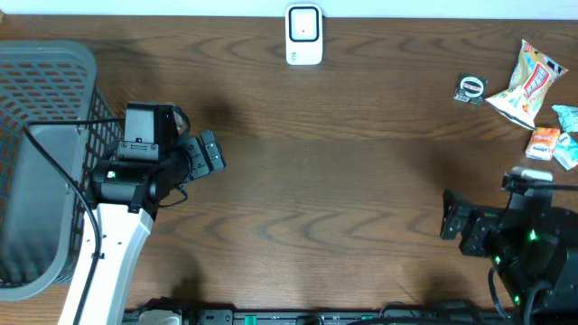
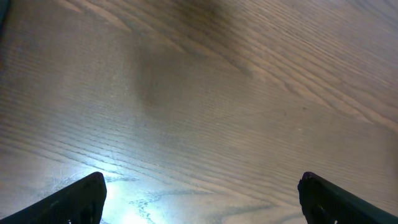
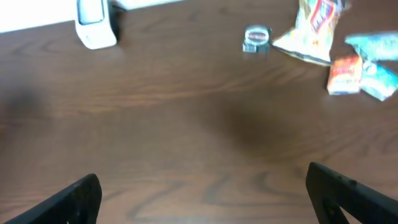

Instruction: Scan the item barcode

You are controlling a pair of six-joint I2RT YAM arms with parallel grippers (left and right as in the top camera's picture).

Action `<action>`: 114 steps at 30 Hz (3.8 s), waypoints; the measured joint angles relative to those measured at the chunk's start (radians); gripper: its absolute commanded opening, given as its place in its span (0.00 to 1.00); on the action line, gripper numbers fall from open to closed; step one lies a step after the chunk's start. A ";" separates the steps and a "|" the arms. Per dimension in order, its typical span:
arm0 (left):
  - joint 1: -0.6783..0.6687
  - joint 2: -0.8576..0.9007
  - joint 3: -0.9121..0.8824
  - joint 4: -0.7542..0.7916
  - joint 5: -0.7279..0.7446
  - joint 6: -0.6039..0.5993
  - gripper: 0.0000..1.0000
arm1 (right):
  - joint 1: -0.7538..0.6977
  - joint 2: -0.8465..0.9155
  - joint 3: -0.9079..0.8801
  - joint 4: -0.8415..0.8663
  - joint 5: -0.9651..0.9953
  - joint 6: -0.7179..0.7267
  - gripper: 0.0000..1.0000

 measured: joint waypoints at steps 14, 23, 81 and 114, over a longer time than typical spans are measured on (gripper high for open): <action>0.000 0.000 0.000 0.000 0.000 0.000 0.98 | 0.054 -0.297 -0.500 0.492 -0.478 -0.969 0.99; 0.000 0.000 0.000 0.000 0.000 0.000 0.98 | 0.043 -0.464 -0.730 0.524 -0.640 -1.463 0.99; 0.000 0.000 0.000 0.000 0.000 0.000 0.97 | 0.002 -0.599 -0.961 0.701 -0.323 -0.421 0.99; 0.000 0.001 0.000 0.000 0.000 0.000 0.98 | -0.001 -0.601 -1.087 1.045 -0.115 -0.274 0.99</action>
